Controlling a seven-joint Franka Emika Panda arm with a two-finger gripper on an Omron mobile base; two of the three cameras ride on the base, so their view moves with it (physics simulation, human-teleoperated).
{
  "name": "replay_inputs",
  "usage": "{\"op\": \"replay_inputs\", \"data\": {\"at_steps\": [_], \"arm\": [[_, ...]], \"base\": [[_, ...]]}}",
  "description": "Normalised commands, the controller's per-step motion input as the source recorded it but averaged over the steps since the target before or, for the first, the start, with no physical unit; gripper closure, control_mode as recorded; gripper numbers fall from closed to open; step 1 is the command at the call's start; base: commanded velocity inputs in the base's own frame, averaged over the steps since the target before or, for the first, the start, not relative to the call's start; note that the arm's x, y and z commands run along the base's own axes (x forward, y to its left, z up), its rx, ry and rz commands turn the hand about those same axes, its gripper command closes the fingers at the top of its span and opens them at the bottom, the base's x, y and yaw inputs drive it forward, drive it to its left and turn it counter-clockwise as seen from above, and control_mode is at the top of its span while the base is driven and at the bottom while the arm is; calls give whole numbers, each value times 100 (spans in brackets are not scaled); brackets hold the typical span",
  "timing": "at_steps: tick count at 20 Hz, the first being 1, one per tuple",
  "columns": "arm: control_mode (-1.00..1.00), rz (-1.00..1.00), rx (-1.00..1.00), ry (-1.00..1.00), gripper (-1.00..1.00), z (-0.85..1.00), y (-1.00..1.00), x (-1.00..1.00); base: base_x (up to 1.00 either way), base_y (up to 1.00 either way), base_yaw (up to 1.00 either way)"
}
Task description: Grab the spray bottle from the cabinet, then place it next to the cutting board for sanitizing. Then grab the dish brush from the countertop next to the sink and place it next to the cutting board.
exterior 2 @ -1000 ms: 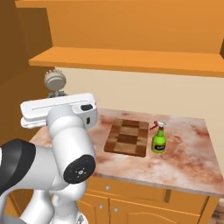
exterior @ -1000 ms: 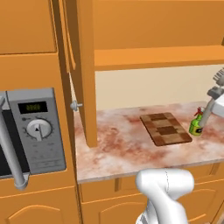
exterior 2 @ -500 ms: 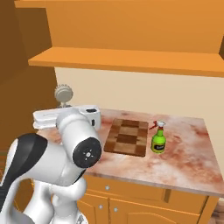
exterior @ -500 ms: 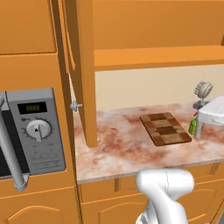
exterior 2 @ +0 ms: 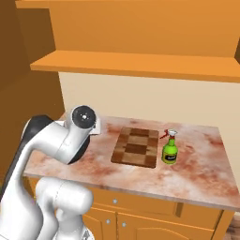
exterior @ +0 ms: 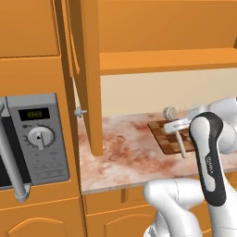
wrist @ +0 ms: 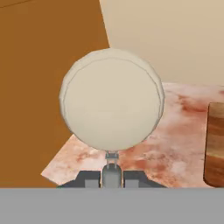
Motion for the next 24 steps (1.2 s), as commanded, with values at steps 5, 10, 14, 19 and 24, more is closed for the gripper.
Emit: {"op": "replay_inputs", "data": {"at_steps": [5, 10, 14, 19, 24], "arm": [[-100, 1, -5, 49, 100, -99, 0, 100], [-100, 3, -2, 18, 100, -66, -6, 89], [-100, 5, -1, 8, 100, -64, -8, 80], [-100, 1, 0, 11, 100, -54, 0, 64], [-100, 0, 0, 2, 100, -42, -7, 44]], "base": [[0, 0, 0], [0, 0, 0], [0, 0, 0], [0, 0, 0], [0, 0, 0]]}}
